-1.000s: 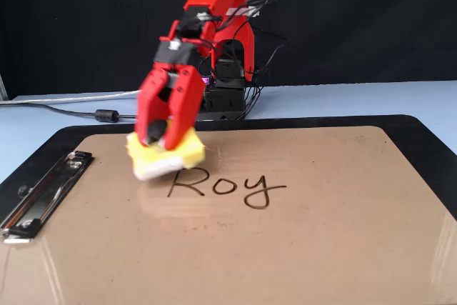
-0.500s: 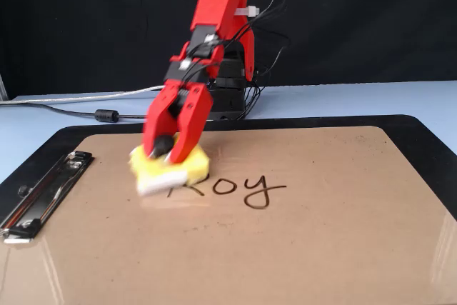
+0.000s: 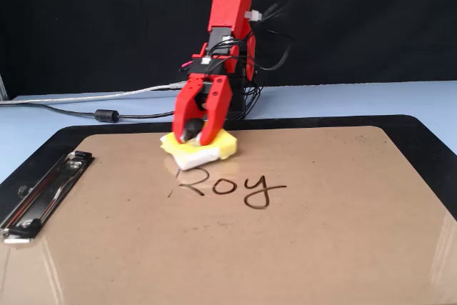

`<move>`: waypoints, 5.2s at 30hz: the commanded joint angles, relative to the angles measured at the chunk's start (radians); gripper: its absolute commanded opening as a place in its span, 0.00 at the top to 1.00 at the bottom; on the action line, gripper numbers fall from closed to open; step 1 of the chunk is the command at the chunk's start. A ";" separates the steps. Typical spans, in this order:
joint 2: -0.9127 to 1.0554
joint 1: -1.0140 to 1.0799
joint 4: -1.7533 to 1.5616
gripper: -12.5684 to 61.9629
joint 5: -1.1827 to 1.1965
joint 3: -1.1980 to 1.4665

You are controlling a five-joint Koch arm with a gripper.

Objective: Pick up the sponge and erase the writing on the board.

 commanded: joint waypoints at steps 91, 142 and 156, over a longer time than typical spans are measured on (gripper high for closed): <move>-0.330 0.087 -0.566 0.94 -0.014 0.055; -0.362 -0.218 -0.003 0.94 -0.091 -0.295; -0.299 -0.213 -0.054 0.94 -0.089 -0.192</move>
